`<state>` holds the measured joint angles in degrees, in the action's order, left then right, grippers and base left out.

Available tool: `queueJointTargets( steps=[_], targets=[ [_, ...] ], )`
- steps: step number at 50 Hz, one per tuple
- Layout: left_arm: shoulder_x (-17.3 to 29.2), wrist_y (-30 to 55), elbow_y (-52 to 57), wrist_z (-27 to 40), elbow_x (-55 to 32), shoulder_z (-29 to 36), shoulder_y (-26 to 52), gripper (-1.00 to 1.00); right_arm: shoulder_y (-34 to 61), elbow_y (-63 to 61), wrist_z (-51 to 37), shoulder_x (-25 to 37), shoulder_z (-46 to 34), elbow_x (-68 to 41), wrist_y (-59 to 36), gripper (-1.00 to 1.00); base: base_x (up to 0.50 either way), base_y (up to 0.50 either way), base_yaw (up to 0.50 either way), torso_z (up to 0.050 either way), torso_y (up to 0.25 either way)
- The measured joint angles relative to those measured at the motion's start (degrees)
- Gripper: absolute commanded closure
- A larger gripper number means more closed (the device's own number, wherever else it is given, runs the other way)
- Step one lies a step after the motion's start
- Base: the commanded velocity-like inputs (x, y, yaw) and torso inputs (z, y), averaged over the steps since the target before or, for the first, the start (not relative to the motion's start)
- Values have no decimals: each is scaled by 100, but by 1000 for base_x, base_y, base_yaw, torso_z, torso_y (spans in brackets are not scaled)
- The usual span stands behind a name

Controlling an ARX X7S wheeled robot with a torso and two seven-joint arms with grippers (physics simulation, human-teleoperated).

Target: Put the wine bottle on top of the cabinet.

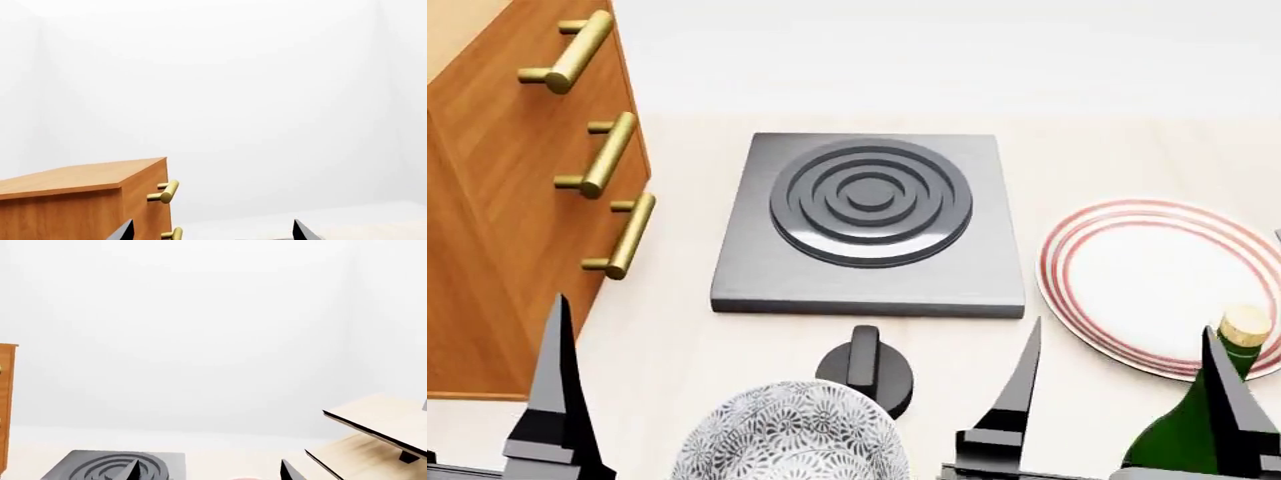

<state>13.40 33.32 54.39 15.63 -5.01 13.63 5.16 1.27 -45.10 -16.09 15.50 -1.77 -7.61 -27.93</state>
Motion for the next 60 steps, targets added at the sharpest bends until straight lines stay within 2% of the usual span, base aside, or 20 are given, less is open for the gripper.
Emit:
queueJointTargets(
  steps=[18, 43, 60],
  targets=[
    [52, 23, 17, 85, -57, 50, 34, -100, 506, 468, -90, 145, 429, -166, -182, -100, 0, 0, 0, 0, 0],
    [107, 58, 67, 199, -177, 80, 99, -100, 926, 1853, -119, 122, 478, -145, 260, -100, 0, 0, 0, 0, 0],
    [160, 41, 50, 273, -219, 134, 111, -100, 1033, 2284, -154, 135, 608, -221, 411, -100, 0, 0, 0, 0, 0]
  ],
)
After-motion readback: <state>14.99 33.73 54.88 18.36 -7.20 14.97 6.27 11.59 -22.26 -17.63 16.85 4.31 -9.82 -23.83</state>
